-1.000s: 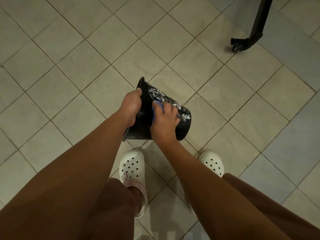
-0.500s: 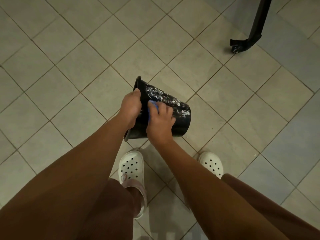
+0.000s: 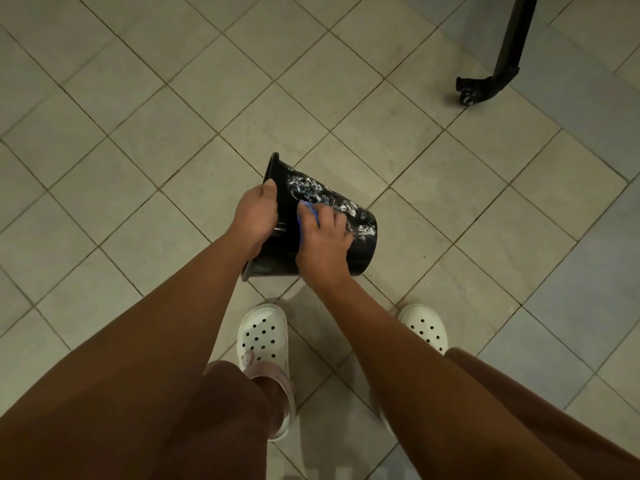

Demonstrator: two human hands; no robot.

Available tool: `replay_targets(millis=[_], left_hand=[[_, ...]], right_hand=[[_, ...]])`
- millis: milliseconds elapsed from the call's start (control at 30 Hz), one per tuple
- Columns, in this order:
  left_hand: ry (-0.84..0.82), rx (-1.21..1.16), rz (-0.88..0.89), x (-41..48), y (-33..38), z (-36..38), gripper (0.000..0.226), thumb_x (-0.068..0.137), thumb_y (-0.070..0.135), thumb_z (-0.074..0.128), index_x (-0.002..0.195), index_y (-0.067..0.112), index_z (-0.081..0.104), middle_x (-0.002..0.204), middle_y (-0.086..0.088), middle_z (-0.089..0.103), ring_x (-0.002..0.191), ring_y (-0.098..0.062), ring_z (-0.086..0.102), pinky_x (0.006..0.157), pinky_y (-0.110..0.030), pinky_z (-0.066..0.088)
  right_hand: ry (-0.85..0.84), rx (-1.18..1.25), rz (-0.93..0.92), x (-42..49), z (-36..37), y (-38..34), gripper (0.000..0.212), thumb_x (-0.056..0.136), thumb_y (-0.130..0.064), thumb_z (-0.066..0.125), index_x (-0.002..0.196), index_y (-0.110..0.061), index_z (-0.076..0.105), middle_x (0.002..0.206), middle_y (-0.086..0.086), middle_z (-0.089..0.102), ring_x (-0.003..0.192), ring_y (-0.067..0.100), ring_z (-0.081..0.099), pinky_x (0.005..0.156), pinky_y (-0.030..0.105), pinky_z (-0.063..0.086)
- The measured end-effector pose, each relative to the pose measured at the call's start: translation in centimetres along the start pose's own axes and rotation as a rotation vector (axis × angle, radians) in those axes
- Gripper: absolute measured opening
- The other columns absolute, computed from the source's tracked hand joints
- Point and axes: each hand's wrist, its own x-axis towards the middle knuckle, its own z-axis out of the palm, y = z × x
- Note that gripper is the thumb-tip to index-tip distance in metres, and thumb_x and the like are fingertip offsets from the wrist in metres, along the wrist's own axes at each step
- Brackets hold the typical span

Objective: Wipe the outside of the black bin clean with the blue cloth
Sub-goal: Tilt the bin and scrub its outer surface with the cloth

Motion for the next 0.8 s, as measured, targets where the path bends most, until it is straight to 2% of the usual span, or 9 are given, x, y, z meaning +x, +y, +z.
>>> replay_targets(millis=[67,133,267,367,433,500,600,700,800], left_hand=[[0.006,-0.004,0.019,-0.1,0.0,-0.1,0.045,0.105,0.037,0.029,0.107,0.007,0.063,0.099,-0.019,0.067,0.091,-0.032,0.064,0.087,-0.048,0.053],[0.012,-0.006,0.033,-0.2,0.2,0.1,0.044,0.105,0.038,0.030,0.102,0.009,0.063,0.101,-0.022,0.068,0.095,-0.036,0.066,0.090,-0.049,0.052],[0.031,0.026,0.058,0.1,0.3,0.3,0.043,0.106,0.037,0.030,0.079,0.015,0.055,0.072,-0.009,0.055,0.069,-0.023,0.055,0.070,-0.037,0.046],[0.023,0.065,0.059,0.2,-0.1,-0.1,0.043,0.106,0.037,0.028,0.090,0.011,0.058,0.075,-0.009,0.057,0.072,-0.022,0.055,0.070,-0.036,0.046],[0.015,0.064,0.070,0.2,-0.4,-0.5,0.045,0.106,0.038,0.028,0.102,0.007,0.061,0.091,-0.019,0.066,0.085,-0.029,0.062,0.081,-0.043,0.051],[0.027,0.042,0.079,0.1,-0.6,-0.6,0.045,0.106,0.038,0.029,0.104,0.009,0.062,0.098,-0.022,0.067,0.090,-0.031,0.064,0.087,-0.046,0.052],[0.032,0.045,0.085,0.2,-0.4,-0.4,0.049,0.106,0.040,0.029,0.101,0.005,0.063,0.090,-0.019,0.063,0.085,-0.028,0.060,0.082,-0.040,0.050],[0.037,0.055,0.071,0.6,-0.4,-0.4,0.052,0.105,0.040,0.029,0.098,0.001,0.062,0.089,-0.020,0.064,0.083,-0.030,0.060,0.084,-0.045,0.051],[0.043,0.080,0.049,0.6,-0.6,-0.7,0.045,0.106,0.039,0.028,0.088,0.010,0.058,0.076,-0.009,0.056,0.073,-0.022,0.054,0.074,-0.038,0.046]], right_hand=[[-0.009,-0.055,-0.017,1.2,-0.2,1.3,0.066,0.084,-0.013,0.059,0.143,-0.019,0.031,0.139,0.010,0.034,0.122,0.028,0.029,0.098,0.049,0.032],[-0.032,-0.068,0.057,1.9,-0.5,2.8,0.067,0.084,-0.014,0.060,0.143,-0.021,0.029,0.140,0.009,0.033,0.124,0.028,0.028,0.101,0.051,0.033],[-0.057,-0.062,0.262,0.8,-0.5,2.4,0.071,0.085,-0.014,0.058,0.145,-0.021,0.022,0.144,0.009,0.024,0.127,0.030,0.022,0.103,0.050,0.027],[-0.048,-0.040,0.166,-0.3,0.2,0.2,0.071,0.083,-0.012,0.057,0.145,-0.019,0.023,0.142,0.010,0.025,0.123,0.030,0.024,0.097,0.048,0.029],[-0.044,-0.027,0.069,0.1,0.2,0.2,0.073,0.081,-0.012,0.060,0.144,-0.021,0.025,0.142,0.008,0.026,0.124,0.028,0.024,0.099,0.049,0.029],[-0.061,-0.044,0.062,1.2,0.0,1.6,0.072,0.082,-0.014,0.061,0.143,-0.024,0.025,0.142,0.006,0.027,0.127,0.027,0.023,0.101,0.051,0.028],[-0.095,-0.038,0.185,1.5,-0.4,4.0,0.073,0.083,-0.014,0.060,0.144,-0.025,0.022,0.144,0.006,0.025,0.129,0.028,0.021,0.105,0.050,0.026],[-0.044,-0.037,0.271,-0.3,-0.1,3.4,0.075,0.081,-0.012,0.061,0.145,-0.022,0.022,0.144,0.008,0.024,0.128,0.029,0.021,0.104,0.048,0.027],[-0.038,0.034,0.170,-1.3,0.7,1.9,0.074,0.080,-0.010,0.060,0.145,-0.021,0.026,0.144,0.008,0.026,0.127,0.028,0.023,0.103,0.050,0.028]])
